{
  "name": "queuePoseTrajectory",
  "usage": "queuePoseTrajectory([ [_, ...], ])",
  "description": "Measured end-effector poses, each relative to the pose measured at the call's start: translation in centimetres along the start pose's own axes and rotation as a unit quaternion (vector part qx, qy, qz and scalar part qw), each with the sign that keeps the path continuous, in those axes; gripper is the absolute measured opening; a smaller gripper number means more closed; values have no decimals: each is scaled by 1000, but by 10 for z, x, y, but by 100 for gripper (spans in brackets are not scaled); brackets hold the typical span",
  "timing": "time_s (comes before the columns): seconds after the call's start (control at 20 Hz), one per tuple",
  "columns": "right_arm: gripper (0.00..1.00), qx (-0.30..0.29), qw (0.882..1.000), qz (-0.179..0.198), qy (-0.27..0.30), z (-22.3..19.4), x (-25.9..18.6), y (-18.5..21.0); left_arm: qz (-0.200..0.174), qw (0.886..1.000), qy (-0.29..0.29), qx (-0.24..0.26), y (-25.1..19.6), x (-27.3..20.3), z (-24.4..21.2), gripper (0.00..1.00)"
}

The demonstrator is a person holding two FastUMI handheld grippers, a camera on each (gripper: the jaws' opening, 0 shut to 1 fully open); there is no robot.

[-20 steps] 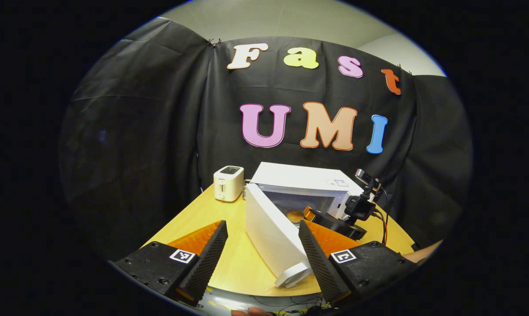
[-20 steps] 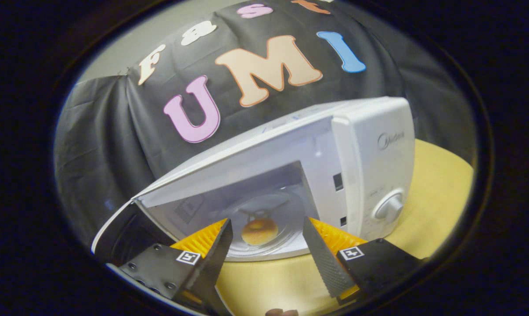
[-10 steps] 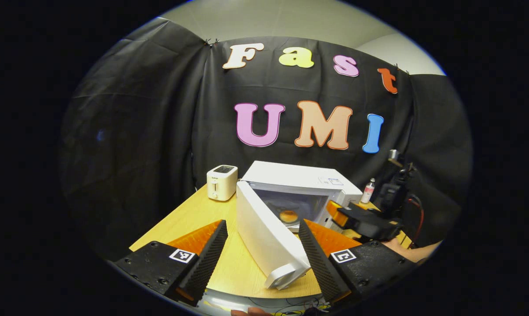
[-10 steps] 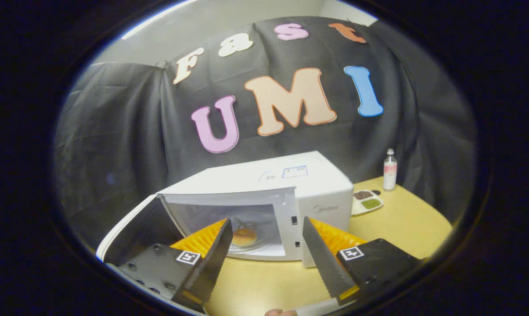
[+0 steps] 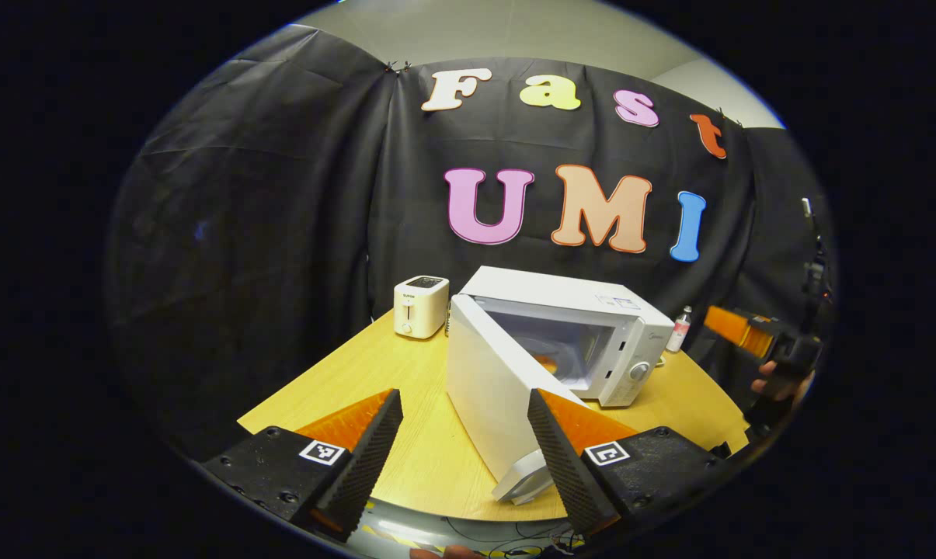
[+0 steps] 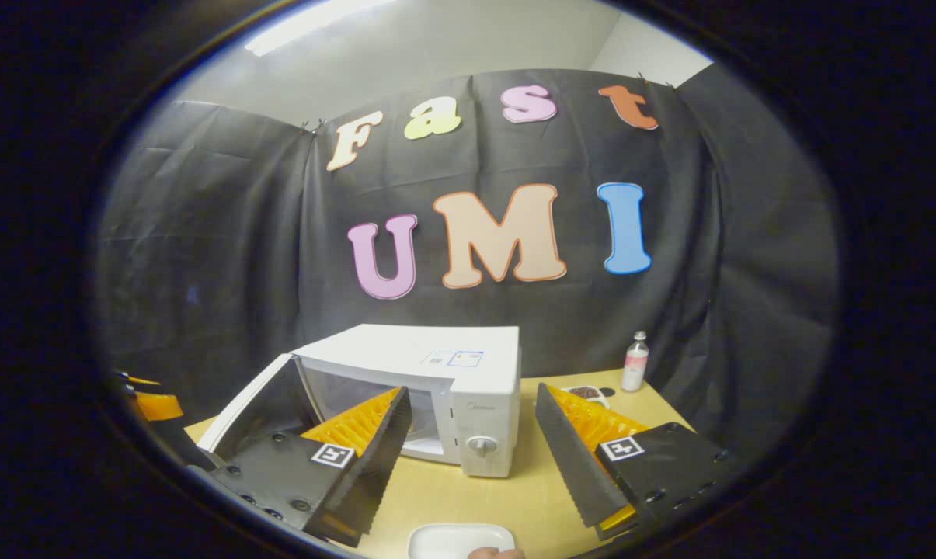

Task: Open the microwave oven with the left hand, put the food in, and close the microwave oven.

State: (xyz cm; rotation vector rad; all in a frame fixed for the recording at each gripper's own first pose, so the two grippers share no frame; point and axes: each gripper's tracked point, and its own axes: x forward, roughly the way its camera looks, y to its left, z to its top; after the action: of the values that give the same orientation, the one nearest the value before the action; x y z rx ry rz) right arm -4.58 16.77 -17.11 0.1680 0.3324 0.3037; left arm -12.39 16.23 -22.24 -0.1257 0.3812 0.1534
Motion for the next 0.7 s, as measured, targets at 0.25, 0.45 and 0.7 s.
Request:
queuePoseTrajectory([
  [0.25, 89, -40, 999, -1, -22, 24, -24, -20, 15, 999, 26, -19, 12, 3, -30, 95],
  [0.45, 89, -28, 999, -4, -23, 30, -26, -29, 51, 993, 94, -59, 25, 7, -78, 0],
  [0.7, 89, -36, 999, -7, -29, 35, -25, -42, -6, 988, 138, -75, -20, 17, -107, 0],
])
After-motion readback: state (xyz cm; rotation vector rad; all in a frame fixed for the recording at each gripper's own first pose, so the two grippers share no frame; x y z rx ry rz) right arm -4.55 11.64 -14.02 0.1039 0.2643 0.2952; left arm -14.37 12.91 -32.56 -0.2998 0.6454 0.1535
